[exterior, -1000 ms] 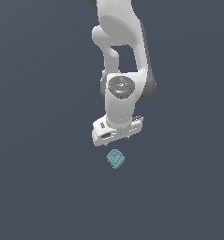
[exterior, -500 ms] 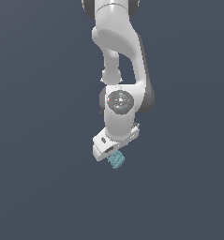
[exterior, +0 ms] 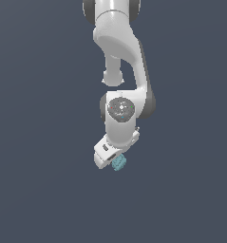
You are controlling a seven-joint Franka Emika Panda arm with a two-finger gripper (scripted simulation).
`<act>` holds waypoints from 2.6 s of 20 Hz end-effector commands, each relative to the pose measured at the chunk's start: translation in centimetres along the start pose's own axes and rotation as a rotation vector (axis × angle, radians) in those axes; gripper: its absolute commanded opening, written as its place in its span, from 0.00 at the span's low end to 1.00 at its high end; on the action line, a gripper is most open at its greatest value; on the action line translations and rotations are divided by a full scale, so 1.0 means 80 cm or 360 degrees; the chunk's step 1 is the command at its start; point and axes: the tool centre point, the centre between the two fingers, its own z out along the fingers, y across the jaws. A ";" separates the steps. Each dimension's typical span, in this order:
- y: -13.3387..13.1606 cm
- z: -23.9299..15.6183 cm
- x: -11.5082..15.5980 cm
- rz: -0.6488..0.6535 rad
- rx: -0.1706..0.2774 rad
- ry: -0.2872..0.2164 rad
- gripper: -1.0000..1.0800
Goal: Pick up the object and move it to a goal position.
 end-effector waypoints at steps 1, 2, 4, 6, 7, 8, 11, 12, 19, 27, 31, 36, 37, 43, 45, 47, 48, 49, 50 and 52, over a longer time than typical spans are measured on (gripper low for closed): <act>0.000 0.000 0.000 0.0000 0.0000 0.0000 0.96; 0.000 0.001 0.000 0.0000 0.0000 0.0000 0.96; 0.000 0.005 0.000 0.0000 0.0000 0.0000 0.96; 0.000 0.014 0.000 -0.0001 0.0000 0.0000 0.96; 0.000 0.020 0.000 -0.0003 0.0000 0.0000 0.96; 0.000 0.027 0.000 -0.0003 0.0000 0.0000 0.96; -0.001 0.049 -0.001 -0.0006 0.0000 0.0001 0.96; -0.001 0.054 -0.001 -0.0007 0.0000 0.0001 0.96; 0.000 0.063 0.001 -0.0008 -0.0001 0.0001 0.96; 0.000 0.063 0.001 -0.0008 -0.0001 0.0001 0.00; 0.000 0.063 0.001 -0.0008 -0.0001 0.0001 0.00; 0.001 0.053 -0.005 -0.0008 -0.0001 0.0001 0.00; 0.002 0.049 -0.007 -0.0008 -0.0001 0.0001 0.00; 0.006 0.016 -0.025 -0.0008 -0.0001 0.0001 0.00; 0.008 -0.001 -0.035 -0.0008 -0.0001 0.0000 0.00; 0.010 -0.020 -0.045 -0.0008 -0.0001 0.0000 0.00; 0.011 -0.031 -0.051 -0.0008 -0.0001 0.0000 0.00; 0.013 -0.042 -0.057 -0.0008 -0.0001 0.0000 0.00; 0.014 -0.054 -0.064 -0.0008 -0.0001 0.0000 0.00; 0.017 -0.080 -0.078 -0.0008 -0.0001 0.0000 0.00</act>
